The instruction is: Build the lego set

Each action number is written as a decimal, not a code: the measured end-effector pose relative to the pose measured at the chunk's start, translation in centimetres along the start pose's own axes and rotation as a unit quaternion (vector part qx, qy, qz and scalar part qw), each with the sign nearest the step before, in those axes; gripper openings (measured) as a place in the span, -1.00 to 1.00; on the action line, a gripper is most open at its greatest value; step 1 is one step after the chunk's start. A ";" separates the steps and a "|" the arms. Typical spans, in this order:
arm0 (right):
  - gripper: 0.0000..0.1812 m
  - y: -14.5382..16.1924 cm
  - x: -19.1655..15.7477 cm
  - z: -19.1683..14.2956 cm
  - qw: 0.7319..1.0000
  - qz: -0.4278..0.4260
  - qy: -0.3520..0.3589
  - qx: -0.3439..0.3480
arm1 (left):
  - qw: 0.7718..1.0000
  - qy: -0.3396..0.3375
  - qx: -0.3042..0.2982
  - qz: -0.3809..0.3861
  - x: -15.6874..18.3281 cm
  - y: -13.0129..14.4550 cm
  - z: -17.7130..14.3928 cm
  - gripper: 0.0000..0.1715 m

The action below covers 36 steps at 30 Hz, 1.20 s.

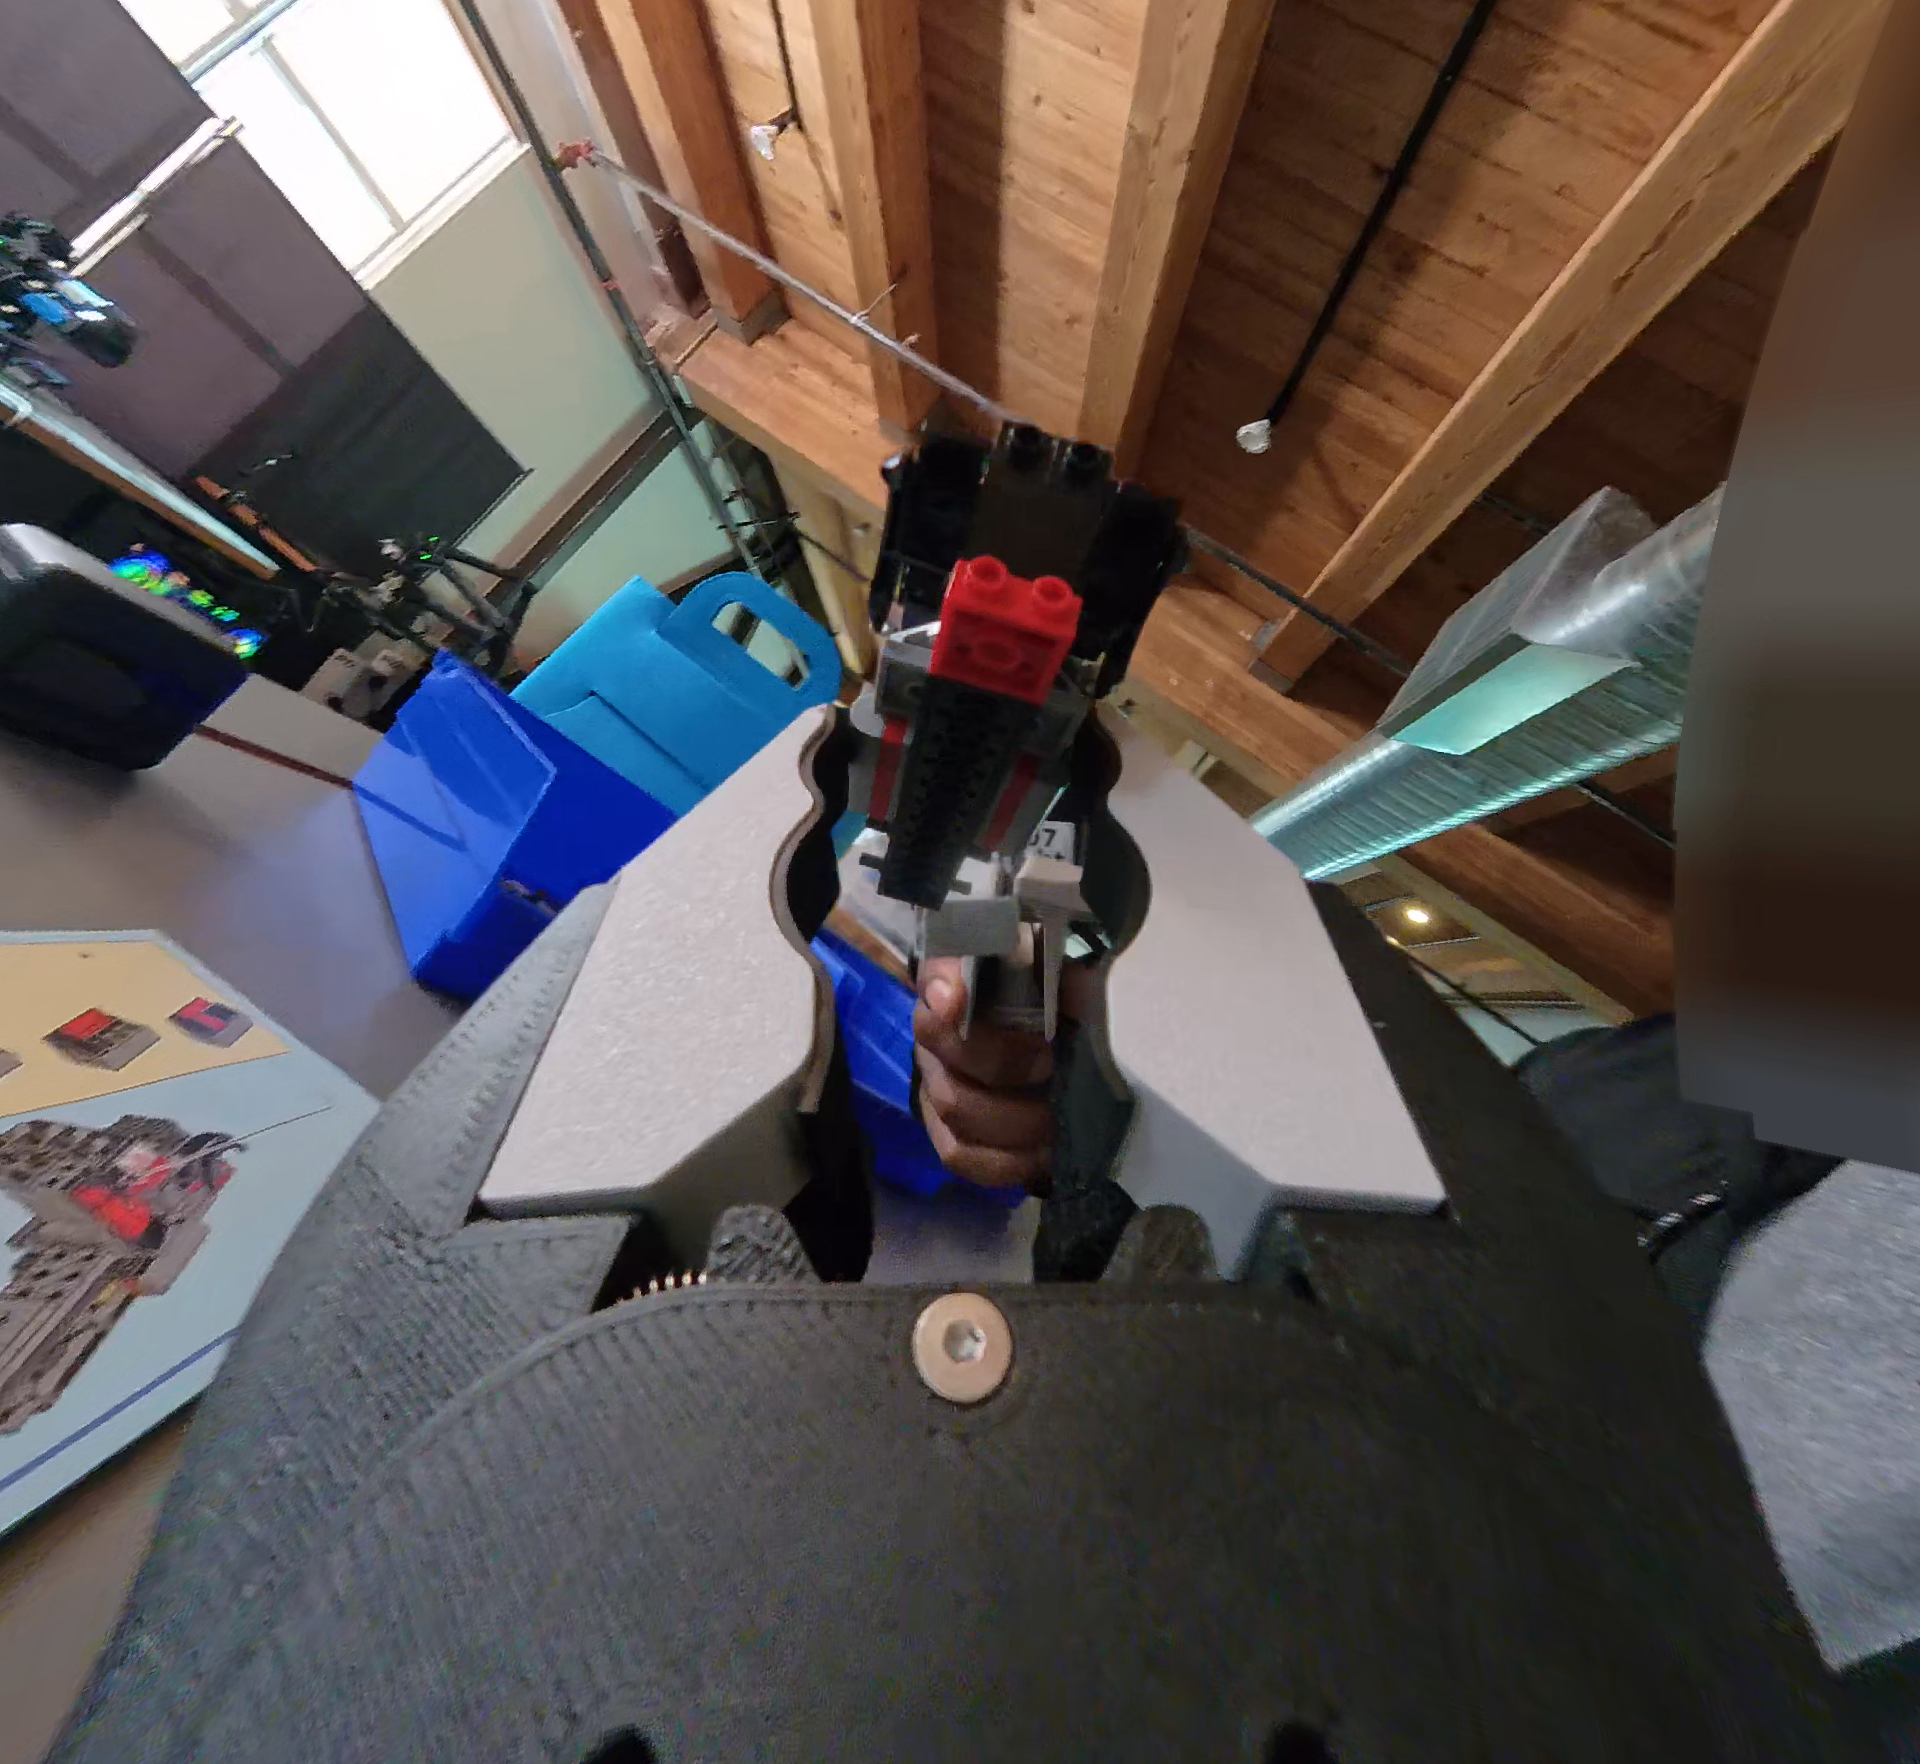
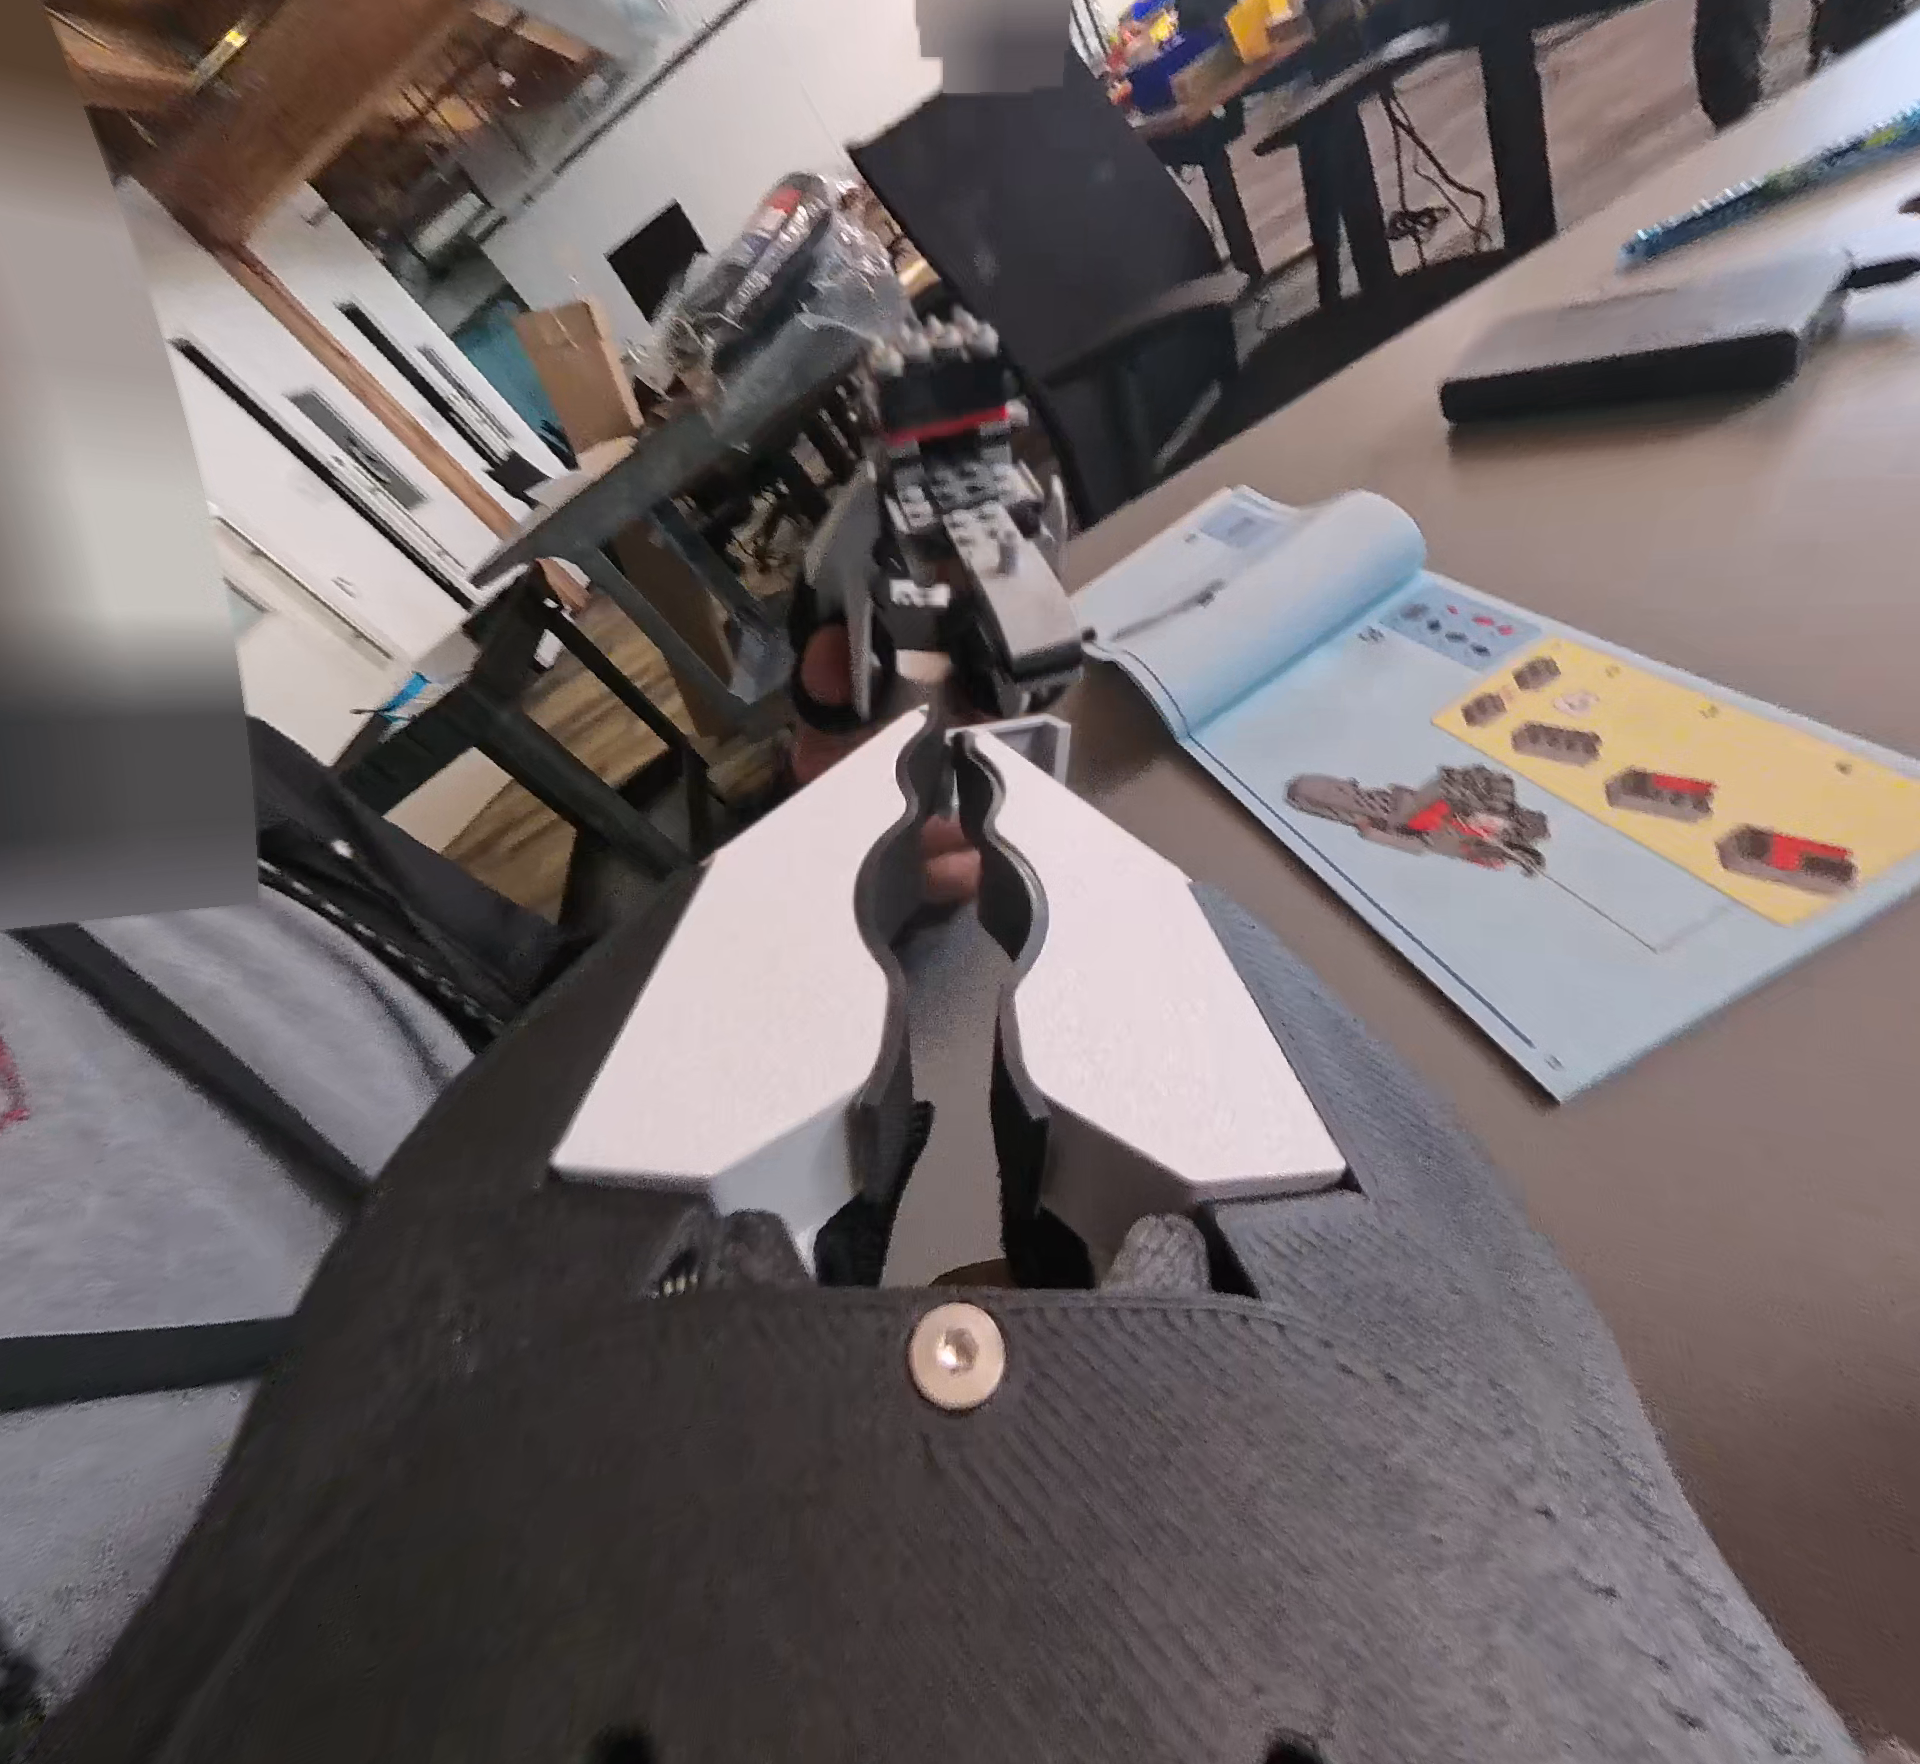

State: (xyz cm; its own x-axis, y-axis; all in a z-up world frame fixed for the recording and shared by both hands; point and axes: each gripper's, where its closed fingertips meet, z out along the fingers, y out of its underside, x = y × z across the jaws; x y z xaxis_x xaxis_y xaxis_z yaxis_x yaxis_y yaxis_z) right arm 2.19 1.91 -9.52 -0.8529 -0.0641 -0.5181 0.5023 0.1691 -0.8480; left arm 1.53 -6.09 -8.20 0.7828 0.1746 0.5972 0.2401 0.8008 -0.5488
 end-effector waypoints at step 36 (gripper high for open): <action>-0.99 -0.2 4.1 0.3 0.984 0.079 0.055 0.151 | 0.982 -0.175 0.059 0.044 -4.1 1.2 -1.3 -0.49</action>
State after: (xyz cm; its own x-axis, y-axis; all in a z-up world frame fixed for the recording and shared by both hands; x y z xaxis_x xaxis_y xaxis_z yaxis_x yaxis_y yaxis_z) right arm -1.38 1.31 -11.49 -0.7624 0.0486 -0.6453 0.6353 -0.1331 -0.7607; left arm -0.64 -6.62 -12.03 0.5472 0.4154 0.7266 0.0962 0.8312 -0.5476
